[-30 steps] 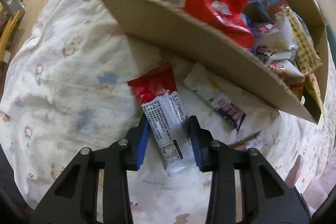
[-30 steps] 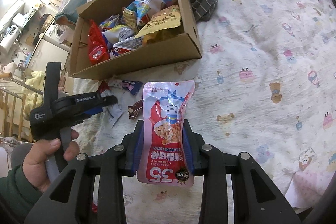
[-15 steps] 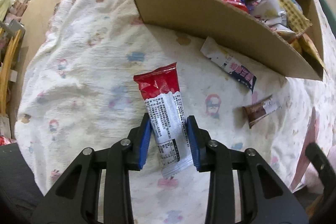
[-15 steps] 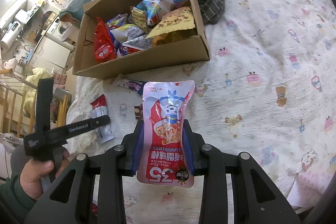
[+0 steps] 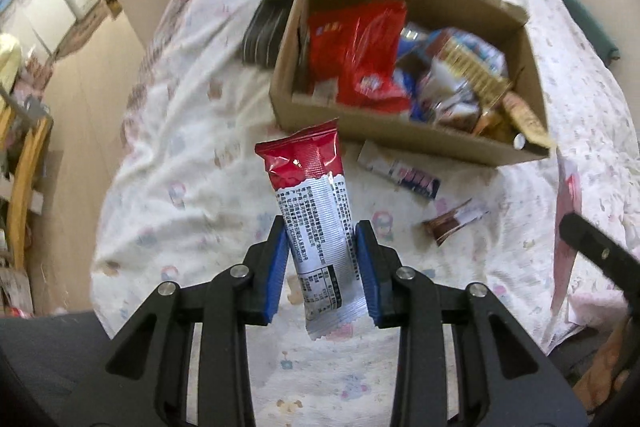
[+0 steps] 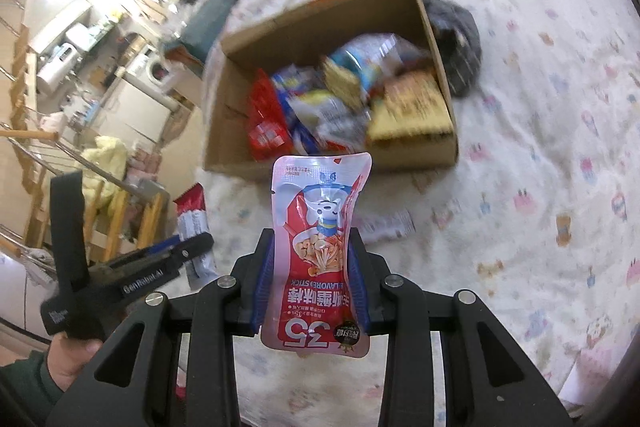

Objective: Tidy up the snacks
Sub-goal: 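Carry both snacks over the box and open both tools to drop them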

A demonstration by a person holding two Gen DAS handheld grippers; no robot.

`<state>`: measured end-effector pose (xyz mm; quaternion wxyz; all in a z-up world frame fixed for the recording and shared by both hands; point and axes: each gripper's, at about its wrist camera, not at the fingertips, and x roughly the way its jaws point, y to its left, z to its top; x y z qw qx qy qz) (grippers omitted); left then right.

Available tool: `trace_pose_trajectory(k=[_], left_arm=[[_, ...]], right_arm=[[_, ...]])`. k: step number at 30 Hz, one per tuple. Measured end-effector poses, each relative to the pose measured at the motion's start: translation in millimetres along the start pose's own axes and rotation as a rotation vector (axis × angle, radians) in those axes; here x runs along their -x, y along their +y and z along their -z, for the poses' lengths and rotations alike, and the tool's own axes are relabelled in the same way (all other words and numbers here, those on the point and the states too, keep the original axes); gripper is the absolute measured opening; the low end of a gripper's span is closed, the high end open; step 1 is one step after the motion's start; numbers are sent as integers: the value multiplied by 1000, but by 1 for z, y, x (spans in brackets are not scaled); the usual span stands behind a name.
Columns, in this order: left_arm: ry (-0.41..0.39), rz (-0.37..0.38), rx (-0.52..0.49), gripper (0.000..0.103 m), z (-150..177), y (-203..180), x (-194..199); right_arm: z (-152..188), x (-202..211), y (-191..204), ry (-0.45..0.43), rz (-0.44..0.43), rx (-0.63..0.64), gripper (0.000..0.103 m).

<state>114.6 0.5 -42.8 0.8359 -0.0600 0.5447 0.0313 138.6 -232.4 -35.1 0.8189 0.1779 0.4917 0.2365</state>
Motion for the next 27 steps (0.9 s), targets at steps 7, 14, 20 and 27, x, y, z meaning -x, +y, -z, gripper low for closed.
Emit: trace_pose_trajectory(k=[7, 14, 20, 27], left_arm=[[-83, 15, -32, 29, -55, -2, 21], [-152, 9, -54, 29, -95, -3, 31], [-185, 23, -27, 29, -127, 4, 28], [-191, 31, -25, 29, -154, 5, 6]], right_arm=[[-29, 16, 12, -85, -47, -1, 35], [-62, 18, 14, -125, -51, -5, 36], [-94, 13, 5, -135, -22, -15, 36], [-122, -11, -5, -116, -8, -30, 36]])
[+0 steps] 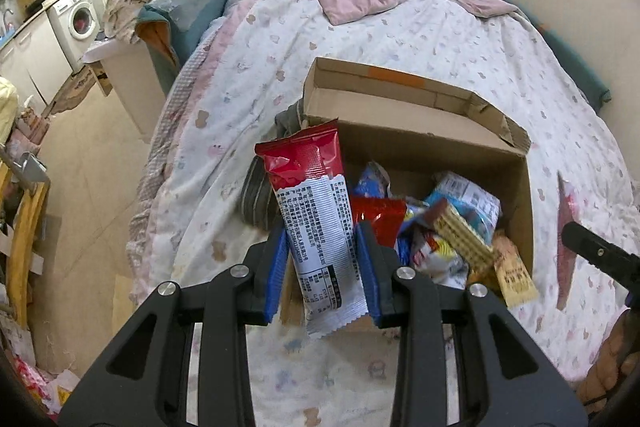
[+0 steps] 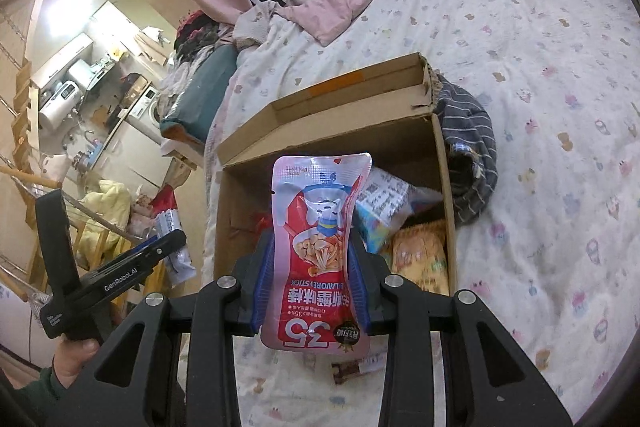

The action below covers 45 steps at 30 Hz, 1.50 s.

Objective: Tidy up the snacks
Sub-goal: 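Carry both snacks over the box and open both tools to drop them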

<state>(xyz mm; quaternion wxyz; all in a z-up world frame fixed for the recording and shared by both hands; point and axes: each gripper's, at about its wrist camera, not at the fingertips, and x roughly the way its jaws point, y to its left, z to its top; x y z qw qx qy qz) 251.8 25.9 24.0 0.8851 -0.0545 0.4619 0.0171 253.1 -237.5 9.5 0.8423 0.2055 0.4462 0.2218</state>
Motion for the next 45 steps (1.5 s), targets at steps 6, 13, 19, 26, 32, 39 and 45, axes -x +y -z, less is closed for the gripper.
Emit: trace_pose_trajectory(k=[6, 13, 19, 26, 32, 39, 45], left_arm=[[-13, 16, -110, 29, 7, -18, -23], [3, -4, -242, 30, 16, -42, -39], [10, -5, -255, 30, 19, -45, -42], [0, 10, -248, 30, 18, -50, -41], [38, -5, -235, 30, 19, -46, -44], [34, -10, -219, 33, 19, -41, -42], [18, -23, -195, 74, 17, -39, -38]], right_arm=[[0, -29, -5, 22, -11, -3, 36], [0, -52, -7, 39, -30, 9, 36], [-1, -59, -9, 12, -45, 9, 36], [-3, -62, -12, 11, -47, -16, 37], [-2, -65, -10, 20, -39, -9, 39], [-2, -66, -8, 21, -27, 4, 40], [-2, -68, -14, 31, -22, -27, 56]])
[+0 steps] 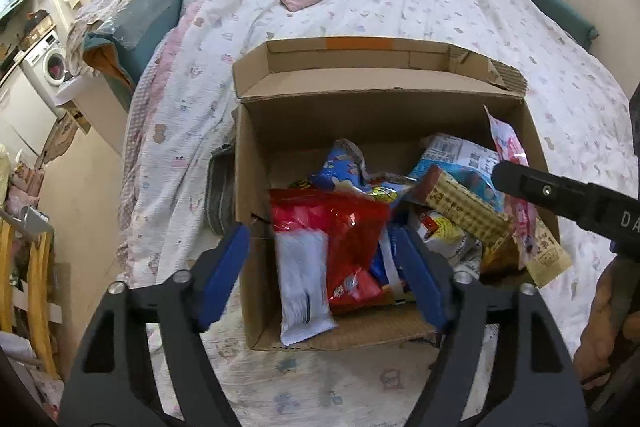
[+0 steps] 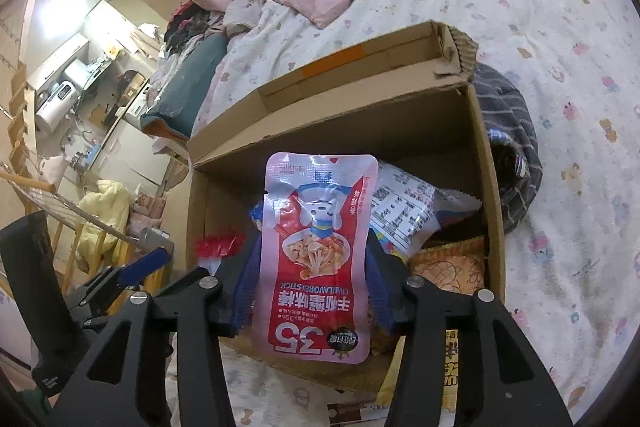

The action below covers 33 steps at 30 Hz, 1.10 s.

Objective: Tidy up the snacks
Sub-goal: 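Carry both snacks over the box and open both tools to drop them, then withdraw both tools from the box toward the last snacks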

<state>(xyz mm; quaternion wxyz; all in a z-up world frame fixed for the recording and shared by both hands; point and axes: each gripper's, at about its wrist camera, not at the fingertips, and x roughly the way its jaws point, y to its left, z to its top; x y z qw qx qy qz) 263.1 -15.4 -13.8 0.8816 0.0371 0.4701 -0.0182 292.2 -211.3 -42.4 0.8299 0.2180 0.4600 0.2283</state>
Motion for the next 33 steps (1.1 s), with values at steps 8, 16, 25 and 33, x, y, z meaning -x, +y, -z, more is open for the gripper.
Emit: trace_pose_trajectory(k=[8, 16, 25, 33], left_arm=[[24, 13, 29, 74, 0, 6, -3], [23, -39, 22, 74, 1, 6, -4], [19, -28, 27, 74, 10, 5, 6], [35, 24, 79, 74, 30, 17, 25]], right_arm=[[-1, 5, -2, -16, -2, -7, 99], [0, 7, -1, -20, -3, -7, 99], [9, 16, 17, -34, 5, 36, 99], [33, 32, 26, -36, 28, 44, 99]])
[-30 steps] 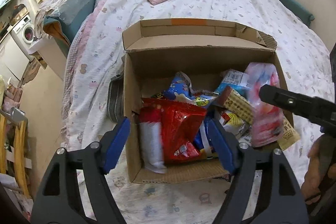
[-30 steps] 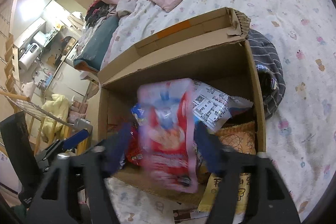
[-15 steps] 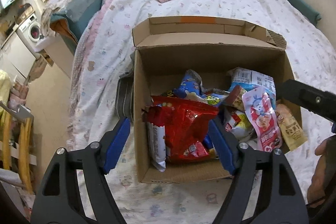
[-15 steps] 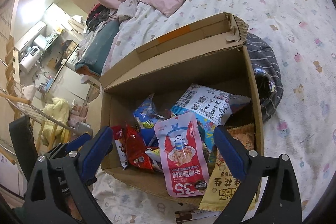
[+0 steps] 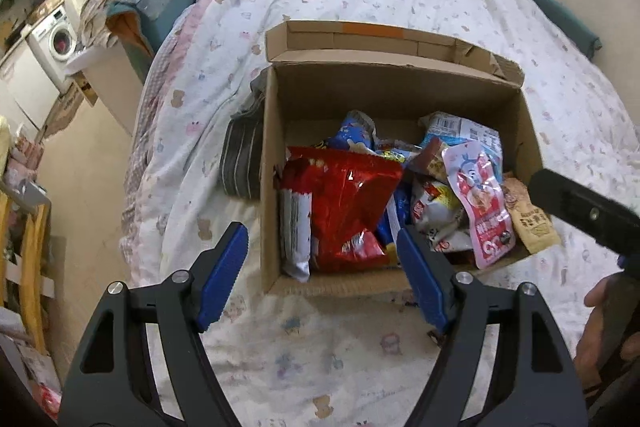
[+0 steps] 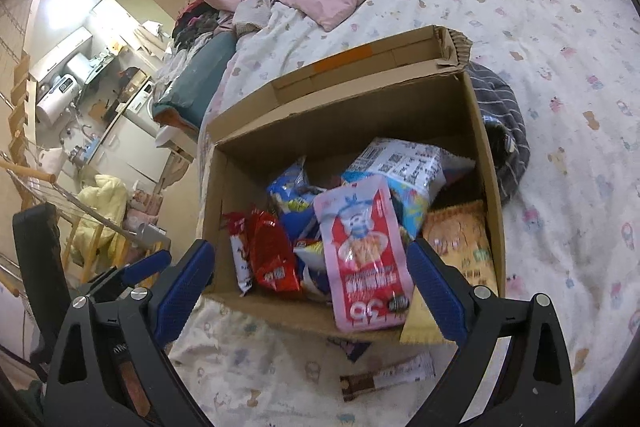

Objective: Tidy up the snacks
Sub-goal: 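Withdraw both tools from the box toward the last snacks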

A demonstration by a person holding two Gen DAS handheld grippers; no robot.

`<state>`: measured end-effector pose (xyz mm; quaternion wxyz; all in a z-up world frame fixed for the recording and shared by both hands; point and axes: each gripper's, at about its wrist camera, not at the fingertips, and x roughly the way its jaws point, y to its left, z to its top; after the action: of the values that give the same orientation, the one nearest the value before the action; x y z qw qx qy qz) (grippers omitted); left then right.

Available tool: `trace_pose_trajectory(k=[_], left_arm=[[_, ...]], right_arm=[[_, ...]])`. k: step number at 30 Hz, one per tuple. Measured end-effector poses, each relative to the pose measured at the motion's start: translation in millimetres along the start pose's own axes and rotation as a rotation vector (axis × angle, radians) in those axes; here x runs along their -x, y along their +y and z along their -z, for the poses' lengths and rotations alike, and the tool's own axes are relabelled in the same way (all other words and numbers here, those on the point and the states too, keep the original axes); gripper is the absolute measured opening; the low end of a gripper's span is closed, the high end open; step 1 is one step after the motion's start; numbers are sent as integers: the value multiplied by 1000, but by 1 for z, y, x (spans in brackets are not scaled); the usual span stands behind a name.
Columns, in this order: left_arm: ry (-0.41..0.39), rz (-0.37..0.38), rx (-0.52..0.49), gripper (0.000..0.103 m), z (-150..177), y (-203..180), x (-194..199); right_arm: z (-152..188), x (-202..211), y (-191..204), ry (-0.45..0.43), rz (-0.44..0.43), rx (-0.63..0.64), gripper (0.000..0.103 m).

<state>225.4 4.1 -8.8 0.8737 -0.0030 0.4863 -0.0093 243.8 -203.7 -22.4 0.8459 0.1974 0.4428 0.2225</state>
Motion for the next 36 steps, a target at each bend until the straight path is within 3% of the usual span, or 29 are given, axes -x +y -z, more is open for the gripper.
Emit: trace_pose_trajectory(k=[8, 14, 27, 30, 36], left_arm=[[-13, 92, 116, 74, 23, 16, 20], [3, 155, 165, 87, 39, 20, 27], [59, 84, 119, 87, 80, 11, 28], [61, 74, 145, 87, 81, 17, 27], [72, 82, 184, 87, 77, 22, 23]], right_arm=[[22, 26, 4, -11, 29, 18, 99], [45, 44, -6, -10, 19, -24, 99], [87, 57, -47, 55, 80, -100, 99], [92, 54, -68, 77, 148, -156, 99], [103, 14, -88, 234, 185, -239, 99]])
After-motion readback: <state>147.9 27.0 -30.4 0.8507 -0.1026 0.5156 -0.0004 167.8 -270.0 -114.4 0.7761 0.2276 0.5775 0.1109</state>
